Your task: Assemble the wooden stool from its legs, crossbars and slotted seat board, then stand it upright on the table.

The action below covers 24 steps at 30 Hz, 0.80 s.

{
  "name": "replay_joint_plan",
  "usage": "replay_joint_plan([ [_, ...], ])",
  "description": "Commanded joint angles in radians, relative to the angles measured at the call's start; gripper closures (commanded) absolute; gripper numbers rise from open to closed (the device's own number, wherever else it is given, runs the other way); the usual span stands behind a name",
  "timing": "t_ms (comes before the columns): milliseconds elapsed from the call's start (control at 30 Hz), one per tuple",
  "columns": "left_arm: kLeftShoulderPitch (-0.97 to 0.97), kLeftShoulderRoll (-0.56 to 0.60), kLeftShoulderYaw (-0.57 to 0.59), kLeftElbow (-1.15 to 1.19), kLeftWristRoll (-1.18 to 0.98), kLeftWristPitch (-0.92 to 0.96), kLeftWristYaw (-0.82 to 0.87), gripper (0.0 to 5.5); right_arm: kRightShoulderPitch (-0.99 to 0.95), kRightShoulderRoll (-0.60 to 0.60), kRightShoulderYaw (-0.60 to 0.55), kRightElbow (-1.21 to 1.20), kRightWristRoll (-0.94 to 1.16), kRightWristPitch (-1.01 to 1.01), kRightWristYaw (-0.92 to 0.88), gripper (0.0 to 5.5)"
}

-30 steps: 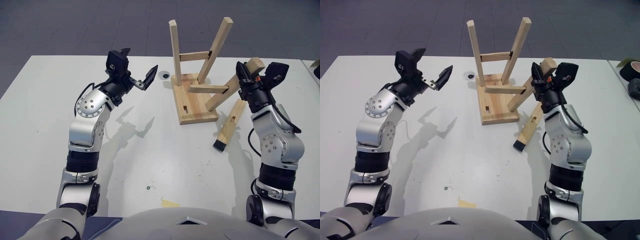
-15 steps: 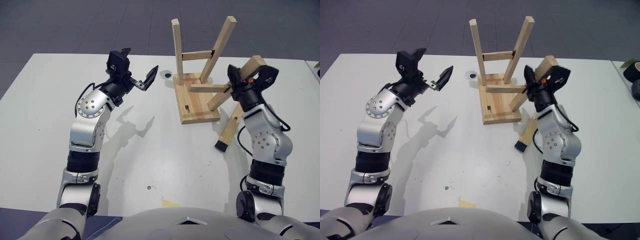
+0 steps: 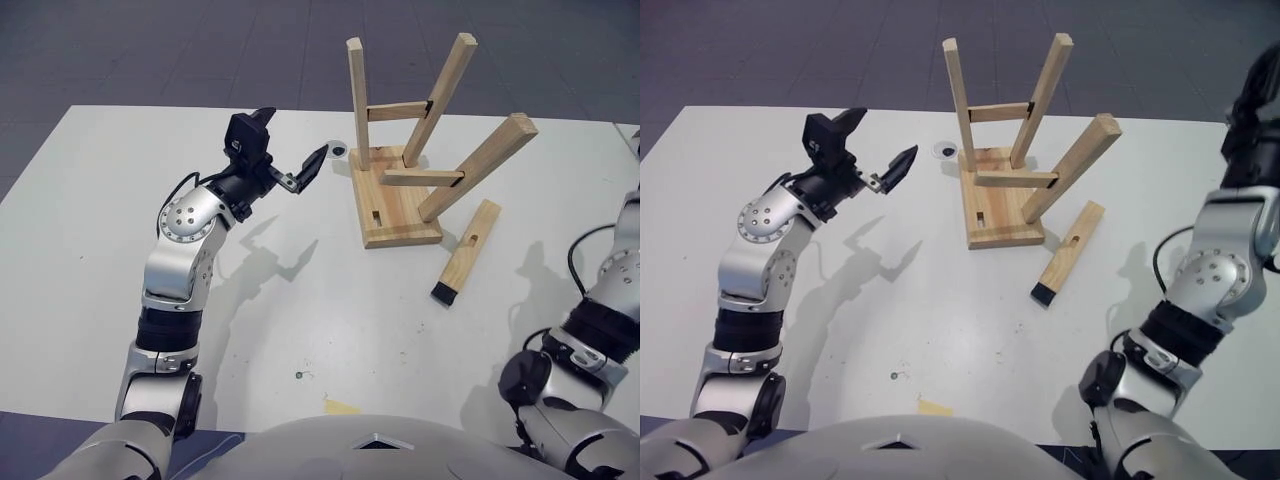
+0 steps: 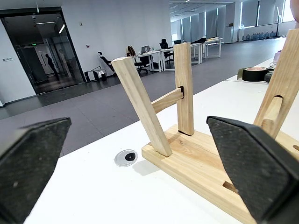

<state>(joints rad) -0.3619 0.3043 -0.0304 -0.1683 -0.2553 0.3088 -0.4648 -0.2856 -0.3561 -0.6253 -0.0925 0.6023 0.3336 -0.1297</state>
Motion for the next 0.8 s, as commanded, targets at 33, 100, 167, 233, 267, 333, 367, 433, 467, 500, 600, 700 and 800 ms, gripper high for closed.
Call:
replay_joint_plan([
  [33, 0.015, 0.01, 0.003, -0.009, 0.019, 0.007, 0.012, 0.1, 0.211, 0.04, 0.227, -0.108, -0.153, 0.174, -0.037, 0.12],
  [100, 0.013, 0.009, 0.0, -0.006, 0.024, 0.007, 0.01, 0.1, 0.276, 0.077, 0.308, -0.17, -0.172, 0.251, -0.042, 0.12],
  [167, 0.011, 0.009, -0.003, -0.004, 0.028, 0.006, 0.007, 0.1, 0.296, 0.102, 0.351, -0.209, -0.178, 0.308, -0.045, 0.12],
  [233, 0.011, 0.009, -0.005, -0.004, 0.03, 0.006, 0.005, 0.1, 0.287, 0.125, 0.374, -0.233, -0.18, 0.363, -0.058, 0.12],
  [267, 0.013, 0.009, -0.006, -0.006, 0.03, 0.007, 0.004, 0.1, 0.281, 0.135, 0.389, -0.242, -0.189, 0.386, -0.066, 0.12],
  [333, 0.011, 0.008, -0.012, -0.004, 0.031, 0.005, -0.001, 0.1, 0.274, 0.164, 0.402, -0.259, -0.196, 0.433, -0.09, 0.12],
  [367, 0.009, 0.008, -0.012, -0.001, 0.032, 0.004, -0.002, 0.1, 0.268, 0.171, 0.419, -0.262, -0.202, 0.459, -0.092, 0.12],
  [433, 0.008, 0.008, -0.013, 0.001, 0.034, 0.001, -0.004, 0.1, 0.255, 0.182, 0.447, -0.266, -0.217, 0.519, -0.103, 0.12],
  [467, 0.008, 0.008, -0.013, 0.002, 0.035, 0.0, -0.004, 0.1, 0.25, 0.193, 0.449, -0.268, -0.22, 0.547, -0.112, 0.12],
  [500, 0.009, 0.007, -0.012, 0.0, 0.036, 0.0, -0.003, 0.1, 0.246, 0.2, 0.45, -0.266, -0.228, 0.569, -0.121, 0.12],
  [600, 0.008, 0.005, -0.013, -0.004, 0.038, -0.001, 0.0, 0.1, 0.24, 0.246, 0.407, -0.247, -0.241, 0.62, -0.167, 0.12],
  [700, 0.005, 0.006, -0.014, -0.006, 0.041, -0.002, 0.0, 0.1, 0.235, 0.279, 0.38, -0.265, -0.256, 0.654, -0.198, 0.6],
  [800, 0.005, 0.008, -0.016, -0.006, 0.042, -0.001, -0.004, 0.1, 0.224, 0.293, 0.371, -0.284, -0.279, 0.666, -0.216, 1.02],
])
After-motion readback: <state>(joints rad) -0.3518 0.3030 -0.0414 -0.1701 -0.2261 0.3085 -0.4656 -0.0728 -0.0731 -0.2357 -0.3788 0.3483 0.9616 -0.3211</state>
